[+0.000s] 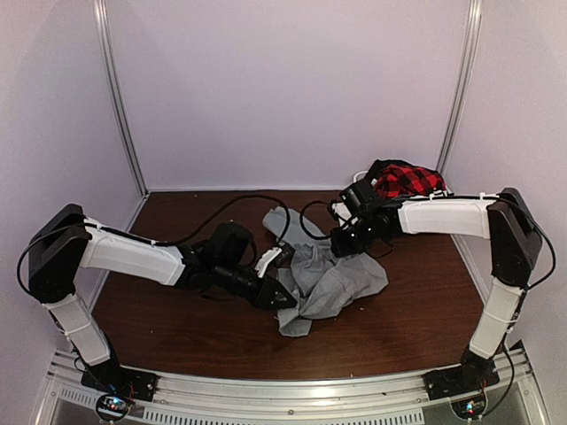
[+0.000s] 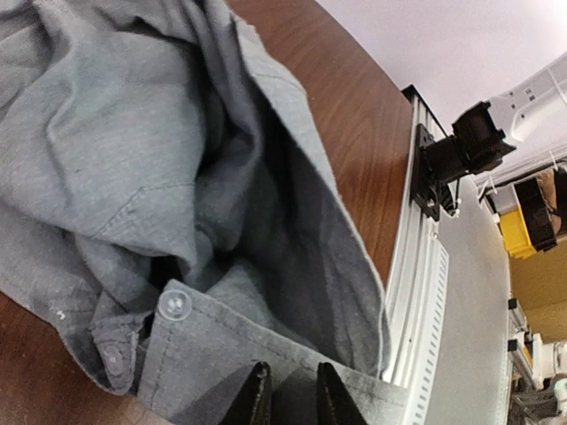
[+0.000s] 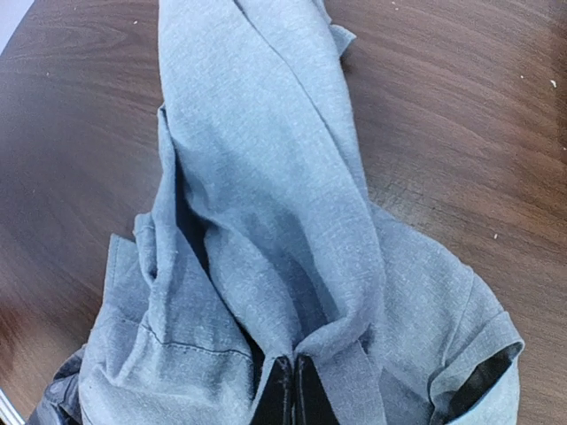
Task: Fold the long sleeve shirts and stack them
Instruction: Pick up the crumpled shirt from the center of the board.
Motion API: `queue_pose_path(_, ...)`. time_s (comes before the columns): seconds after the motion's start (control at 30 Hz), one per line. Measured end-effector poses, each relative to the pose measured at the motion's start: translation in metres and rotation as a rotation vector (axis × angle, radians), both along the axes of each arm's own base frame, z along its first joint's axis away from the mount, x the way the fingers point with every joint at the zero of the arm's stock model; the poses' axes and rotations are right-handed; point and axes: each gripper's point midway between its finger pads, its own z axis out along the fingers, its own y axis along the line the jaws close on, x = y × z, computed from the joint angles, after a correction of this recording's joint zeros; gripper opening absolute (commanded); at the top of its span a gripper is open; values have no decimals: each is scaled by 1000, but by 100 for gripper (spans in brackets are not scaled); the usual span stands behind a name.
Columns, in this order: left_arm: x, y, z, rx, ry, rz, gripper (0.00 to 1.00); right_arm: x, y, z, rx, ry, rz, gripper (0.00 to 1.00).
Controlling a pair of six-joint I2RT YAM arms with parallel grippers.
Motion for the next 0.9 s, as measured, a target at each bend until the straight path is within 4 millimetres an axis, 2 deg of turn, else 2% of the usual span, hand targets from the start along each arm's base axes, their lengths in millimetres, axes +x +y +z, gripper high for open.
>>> queue_pose_path(0.03,-2,-1,0,-6,1,-11,0,2,-2,1,-1,-3,-6,0)
queue_pose_path(0.17,-5,-1,-2,-6,12,-19,0,11,-16,6,-9,-18,-44,0)
queue_pose_path(0.23,-4,0,-3,-1,9,-13,0,14,-21,24,11,-53,-59,0)
queue_pose_path(0.33,1,2,-5,13,-8,10,0,12,-25,71,79,-145,-67,0)
queue_pose_path(0.47,14,11,-2,48,-51,70,0,1,-31,162,228,-337,-68,0)
queue_pose_path(0.53,27,20,8,54,-86,117,0,-7,-35,197,284,-412,-69,0)
queue_pose_path(0.6,45,34,25,49,-129,184,0,-13,-41,218,312,-455,-73,0)
queue_pose_path(0.7,72,55,63,11,-219,282,0,-16,-45,232,319,-474,-80,0)
queue_pose_path(0.77,84,63,91,-27,-292,321,11,-16,-46,234,313,-471,-84,0)
queue_pose_path(0.8,86,64,106,-54,-332,324,28,-16,-46,234,312,-468,-84,0)
queue_pose_path(0.83,86,61,130,-107,-395,310,33,-17,-46,238,313,-467,-83,0)
queue_pose_path(0.9,82,54,139,-143,-418,274,42,-18,-43,245,332,-466,-71,0)
